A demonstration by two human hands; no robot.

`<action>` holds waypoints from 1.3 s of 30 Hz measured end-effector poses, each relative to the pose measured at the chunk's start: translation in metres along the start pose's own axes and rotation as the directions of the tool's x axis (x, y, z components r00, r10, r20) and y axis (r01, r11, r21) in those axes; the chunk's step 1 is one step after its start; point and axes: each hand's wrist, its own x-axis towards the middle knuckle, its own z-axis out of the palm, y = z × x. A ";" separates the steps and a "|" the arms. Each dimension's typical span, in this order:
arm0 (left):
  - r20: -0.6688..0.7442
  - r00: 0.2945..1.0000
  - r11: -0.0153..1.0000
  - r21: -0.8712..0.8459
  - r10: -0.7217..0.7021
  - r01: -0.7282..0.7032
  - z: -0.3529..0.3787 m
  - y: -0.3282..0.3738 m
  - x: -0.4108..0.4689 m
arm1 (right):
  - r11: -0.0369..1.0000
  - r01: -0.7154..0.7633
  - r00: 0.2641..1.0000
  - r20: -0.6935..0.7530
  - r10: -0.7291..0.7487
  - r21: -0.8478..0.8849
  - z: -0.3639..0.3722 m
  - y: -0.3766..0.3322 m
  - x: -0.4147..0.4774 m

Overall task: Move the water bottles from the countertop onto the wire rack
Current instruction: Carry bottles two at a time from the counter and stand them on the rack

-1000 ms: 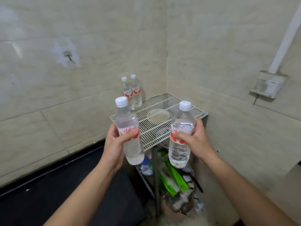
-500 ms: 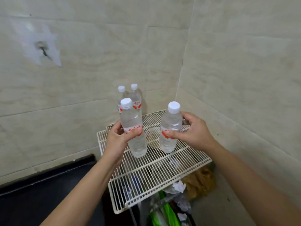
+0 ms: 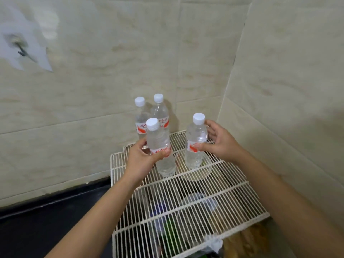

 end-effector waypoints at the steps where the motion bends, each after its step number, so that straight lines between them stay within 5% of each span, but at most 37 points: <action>1: -0.007 1.000 1.000 0.029 -0.005 0.005 0.004 -0.001 0.002 | 1.000 0.006 0.999 0.039 -0.007 0.015 -0.007 0.003 0.006; 4: -0.005 1.000 0.992 0.124 0.002 -0.001 0.013 0.000 0.006 | 0.999 0.006 0.992 0.129 -0.011 0.039 -0.018 0.009 0.022; 9: 0.036 0.998 0.951 0.303 0.060 -0.068 0.032 0.011 0.003 | 0.977 0.136 0.980 0.169 -0.108 -0.166 -0.026 0.006 0.039; 14: -0.045 0.958 0.876 0.419 0.284 -0.240 0.036 0.037 0.011 | 0.947 0.267 0.951 0.207 -0.229 -0.178 -0.038 -0.006 0.055; 22: -0.015 0.961 0.860 0.450 0.277 -0.241 0.052 0.064 0.035 | 0.920 0.320 0.941 0.188 -0.281 -0.228 -0.060 -0.014 0.071; 30: -0.006 0.958 0.822 0.515 0.286 -0.242 0.084 0.092 0.086 | 0.891 0.295 0.955 0.094 -0.280 -0.345 -0.084 -0.017 0.109; 39: -0.072 0.952 0.669 0.728 0.296 -0.153 0.097 0.100 0.131 | 0.960 0.189 0.980 0.100 -0.172 -0.205 -0.084 -0.007 0.146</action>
